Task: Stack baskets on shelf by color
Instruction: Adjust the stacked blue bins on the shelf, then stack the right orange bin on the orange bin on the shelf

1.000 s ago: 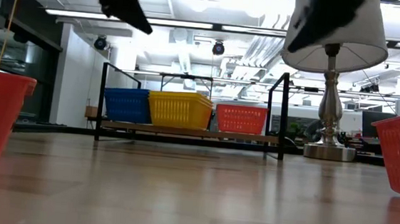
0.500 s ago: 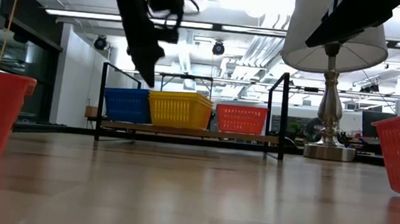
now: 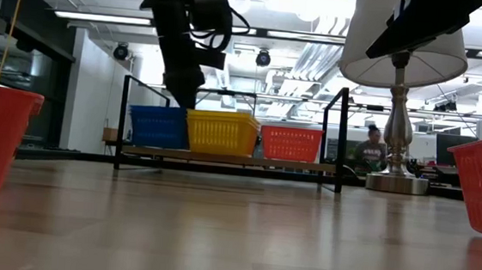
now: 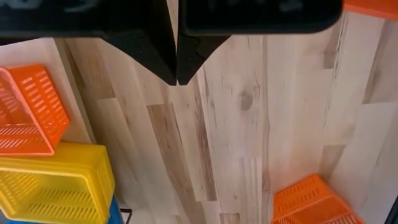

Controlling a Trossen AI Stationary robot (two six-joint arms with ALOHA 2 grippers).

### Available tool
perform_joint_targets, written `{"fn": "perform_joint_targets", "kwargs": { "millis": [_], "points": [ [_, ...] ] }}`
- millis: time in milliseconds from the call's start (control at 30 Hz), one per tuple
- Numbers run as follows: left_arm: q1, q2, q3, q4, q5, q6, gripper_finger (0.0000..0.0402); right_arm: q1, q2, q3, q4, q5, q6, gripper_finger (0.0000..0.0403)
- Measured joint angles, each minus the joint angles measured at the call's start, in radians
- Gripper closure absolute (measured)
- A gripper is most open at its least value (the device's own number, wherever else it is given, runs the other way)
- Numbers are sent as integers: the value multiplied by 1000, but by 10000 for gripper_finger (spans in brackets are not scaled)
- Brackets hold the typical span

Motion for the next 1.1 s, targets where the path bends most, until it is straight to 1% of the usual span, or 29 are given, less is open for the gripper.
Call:
{"fn": "perform_joint_targets", "kwargs": {
  "millis": [133,300,367,467,567,633,700,767,833,933,1033,1100],
  "points": [
    [-1,0,0,37,-1,27,401,0,0,0,0,14,0,403],
    [0,-38,1,64,-116,39,401,0,0,0,1,17,1,403],
    [-1,-78,1,62,-134,40,401,0,0,0,4,29,1,403],
    [-18,-160,1,63,-115,17,401,0,0,0,18,40,1,403],
    [-58,-259,1,64,-13,-49,401,0,0,0,43,31,12,403],
    [-109,-323,-2,67,59,-97,401,-1,1,0,45,3,45,403],
    [-183,-378,-15,73,91,-140,401,-2,1,0,44,-40,72,403],
    [-273,-423,-48,94,86,-175,401,-2,1,0,44,-87,97,403],
    [-376,-465,-106,143,60,-205,401,-2,1,0,44,-123,128,403],
    [-533,-521,-226,298,11,-274,401,-2,1,0,44,-189,171,402],
    [-679,-566,-372,537,-43,-333,401,-2,2,0,44,-247,223,402],
    [-766,-595,-476,706,-82,-344,401,-2,2,0,43,-272,265,398]
  ]
}}
